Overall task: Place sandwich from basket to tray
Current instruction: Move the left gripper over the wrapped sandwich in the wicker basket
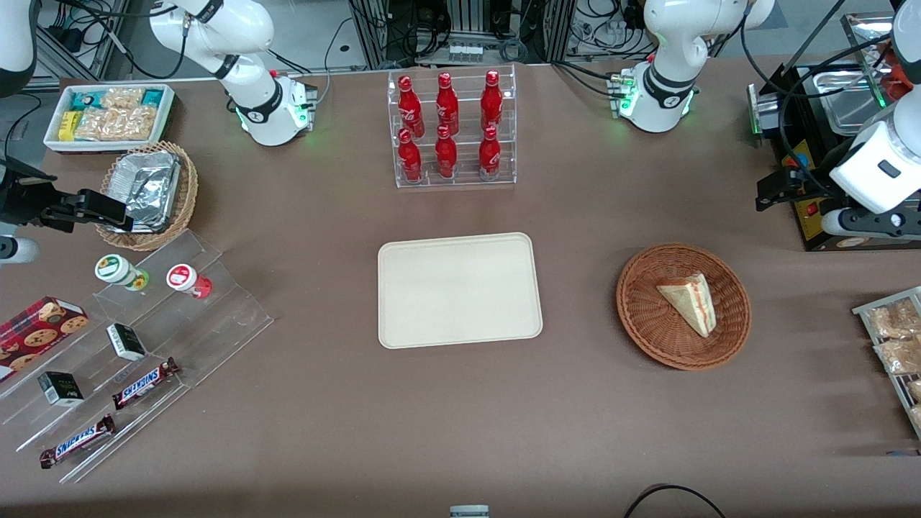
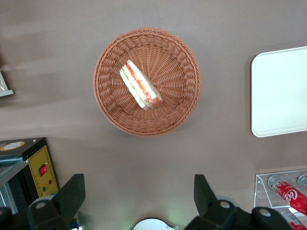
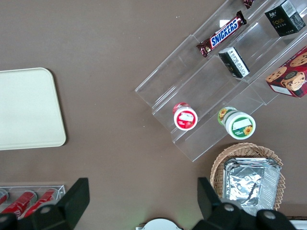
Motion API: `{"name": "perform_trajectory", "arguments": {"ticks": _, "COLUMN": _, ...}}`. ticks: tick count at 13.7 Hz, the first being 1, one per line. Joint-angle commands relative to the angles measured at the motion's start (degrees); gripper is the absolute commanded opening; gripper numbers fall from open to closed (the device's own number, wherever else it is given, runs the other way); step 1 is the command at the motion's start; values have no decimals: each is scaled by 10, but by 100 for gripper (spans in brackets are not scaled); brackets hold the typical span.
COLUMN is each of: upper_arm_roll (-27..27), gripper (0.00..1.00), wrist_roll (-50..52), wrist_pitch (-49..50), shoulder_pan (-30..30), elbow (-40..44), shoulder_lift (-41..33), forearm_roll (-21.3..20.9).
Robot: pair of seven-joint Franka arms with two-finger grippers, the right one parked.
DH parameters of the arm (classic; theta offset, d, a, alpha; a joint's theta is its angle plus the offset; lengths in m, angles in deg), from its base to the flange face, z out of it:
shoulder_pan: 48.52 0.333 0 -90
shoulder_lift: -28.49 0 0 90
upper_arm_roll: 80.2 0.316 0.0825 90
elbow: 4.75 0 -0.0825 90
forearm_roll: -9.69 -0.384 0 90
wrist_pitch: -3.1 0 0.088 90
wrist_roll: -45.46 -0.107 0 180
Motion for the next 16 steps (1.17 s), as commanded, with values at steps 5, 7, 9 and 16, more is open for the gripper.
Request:
{"name": "perform_trajectory", "arguments": {"ticks": 5, "upper_arm_roll": 2, "gripper": 100, "wrist_roll": 9, "wrist_pitch": 5, "shoulder_pan": -2, "elbow": -5, "shoulder_lift": 10, "forearm_roll": -1}}
{"name": "perform_trajectory", "arguments": {"ticks": 7, "upper_arm_roll": 2, "gripper": 100, "wrist_roll": 12, "wrist_pitch": -20, "shoulder_pan": -1, "elbow": -43, "shoulder_lift": 12, "forearm_roll": 0}}
{"name": "perform_trajectory", "arguments": {"ticks": 9, "upper_arm_roll": 2, "gripper": 100, "wrist_roll": 13, "wrist_pitch": -39, "shoulder_pan": 7, "elbow": -51, "shoulder_lift": 29, "forearm_roll": 0}}
{"name": "perform_trajectory", "arguments": {"ticks": 16, "upper_arm_roll": 2, "gripper": 100, "wrist_roll": 126, "wrist_pitch": -238, "shoulder_pan": 8, "elbow": -199, "shoulder_lift": 42, "forearm_roll": -2}}
